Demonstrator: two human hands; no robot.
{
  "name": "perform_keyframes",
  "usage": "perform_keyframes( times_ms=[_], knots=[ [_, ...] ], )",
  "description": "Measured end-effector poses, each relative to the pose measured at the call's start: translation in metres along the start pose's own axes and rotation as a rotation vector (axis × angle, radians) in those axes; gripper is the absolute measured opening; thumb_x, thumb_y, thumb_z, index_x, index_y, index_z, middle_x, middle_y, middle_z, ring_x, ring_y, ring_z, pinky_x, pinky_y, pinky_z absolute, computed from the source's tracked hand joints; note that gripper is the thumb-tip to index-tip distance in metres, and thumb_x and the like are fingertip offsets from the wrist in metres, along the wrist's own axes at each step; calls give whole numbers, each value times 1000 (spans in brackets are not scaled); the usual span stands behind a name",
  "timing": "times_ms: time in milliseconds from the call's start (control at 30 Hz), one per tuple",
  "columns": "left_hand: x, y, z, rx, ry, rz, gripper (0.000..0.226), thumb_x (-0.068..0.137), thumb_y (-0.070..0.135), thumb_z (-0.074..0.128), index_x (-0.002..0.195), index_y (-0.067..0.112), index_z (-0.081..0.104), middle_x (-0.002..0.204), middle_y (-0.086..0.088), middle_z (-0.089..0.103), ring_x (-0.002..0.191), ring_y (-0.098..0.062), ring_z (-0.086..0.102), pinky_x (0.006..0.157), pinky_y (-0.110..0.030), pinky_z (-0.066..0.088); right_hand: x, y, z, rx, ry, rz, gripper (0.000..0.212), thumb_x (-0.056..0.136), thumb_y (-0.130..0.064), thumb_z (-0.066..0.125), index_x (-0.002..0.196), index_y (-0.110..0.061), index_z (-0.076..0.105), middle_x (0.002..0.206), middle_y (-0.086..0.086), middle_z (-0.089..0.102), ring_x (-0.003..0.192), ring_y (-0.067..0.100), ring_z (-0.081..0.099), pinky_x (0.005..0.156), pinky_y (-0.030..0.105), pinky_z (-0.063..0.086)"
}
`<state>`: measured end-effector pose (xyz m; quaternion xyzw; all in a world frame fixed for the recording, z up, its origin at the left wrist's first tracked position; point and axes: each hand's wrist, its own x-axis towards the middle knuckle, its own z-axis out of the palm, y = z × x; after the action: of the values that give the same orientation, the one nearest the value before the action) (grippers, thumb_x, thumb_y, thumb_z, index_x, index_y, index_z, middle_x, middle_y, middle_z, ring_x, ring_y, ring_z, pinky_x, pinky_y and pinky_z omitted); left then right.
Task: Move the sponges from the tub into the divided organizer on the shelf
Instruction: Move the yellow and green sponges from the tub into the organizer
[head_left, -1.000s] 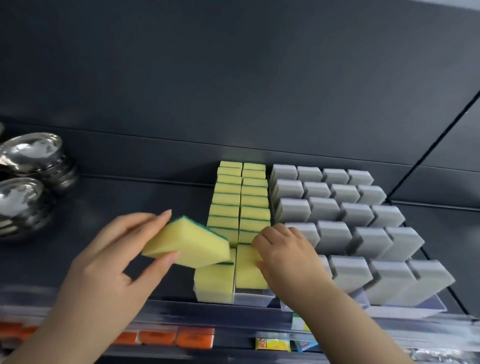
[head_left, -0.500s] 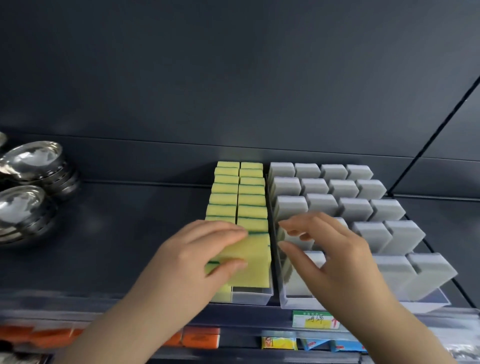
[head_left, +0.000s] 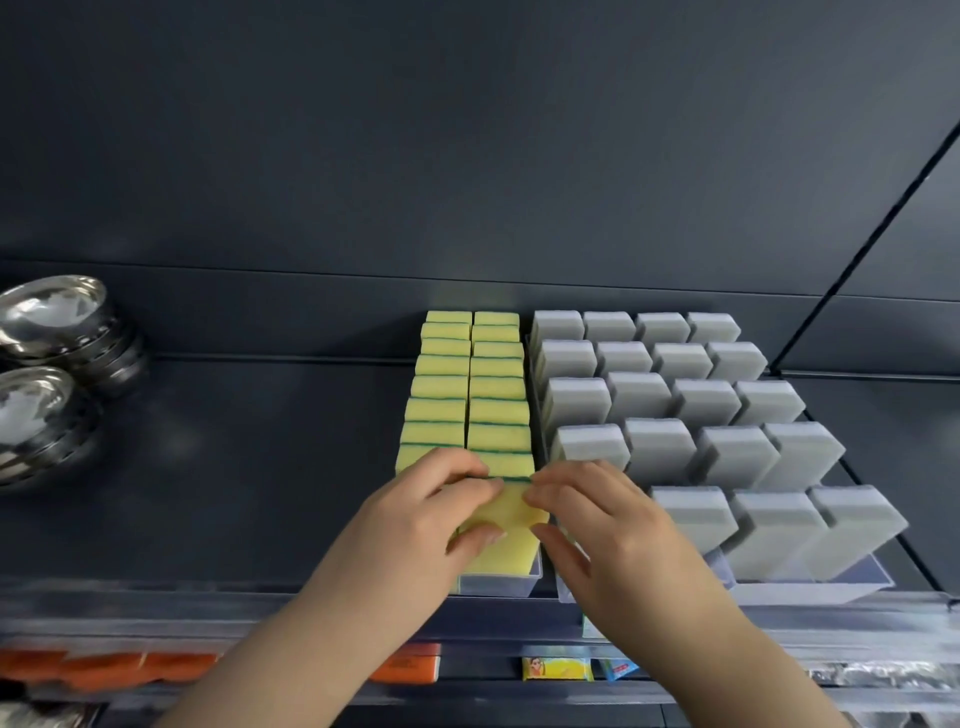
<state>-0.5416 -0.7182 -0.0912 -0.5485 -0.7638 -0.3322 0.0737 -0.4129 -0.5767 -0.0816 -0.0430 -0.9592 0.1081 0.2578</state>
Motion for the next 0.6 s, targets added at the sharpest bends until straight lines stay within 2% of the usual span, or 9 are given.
perform_keyframes(
  times_ms=[200,433,500,600],
  knots=[
    [-4,-1,6,7,7,-3,26,75,31,66,93,12,70,98,7,57,77,-6,59,66,-24,54,2,-3,0,-62,-53,-30,29,64,6,76,90,-5,68,91,6,66,78,26,62,66,33,53],
    [-10,-11,11,140,-19,126,22,65,21,80,84,12,73,87,3,65,85,-15,61,64,-30,54,-4,-12,12,-147,-122,-20,32,56,12,72,82,-6,68,87,7,65,77,25,61,62,33,53],
    [-12,-13,11,144,-42,149,22,65,20,81,84,13,73,86,4,66,84,-15,61,64,-29,54,-6,-16,16,-173,-124,-32,29,55,14,65,76,-6,67,81,7,63,72,26,61,59,32,52],
    [-15,-14,15,139,-77,175,22,66,17,81,86,14,73,85,5,66,84,-15,62,63,-28,54,-5,-21,20,-220,-132,-28,28,64,7,41,67,-9,64,72,5,61,65,23,58,53,28,49]
  ],
)
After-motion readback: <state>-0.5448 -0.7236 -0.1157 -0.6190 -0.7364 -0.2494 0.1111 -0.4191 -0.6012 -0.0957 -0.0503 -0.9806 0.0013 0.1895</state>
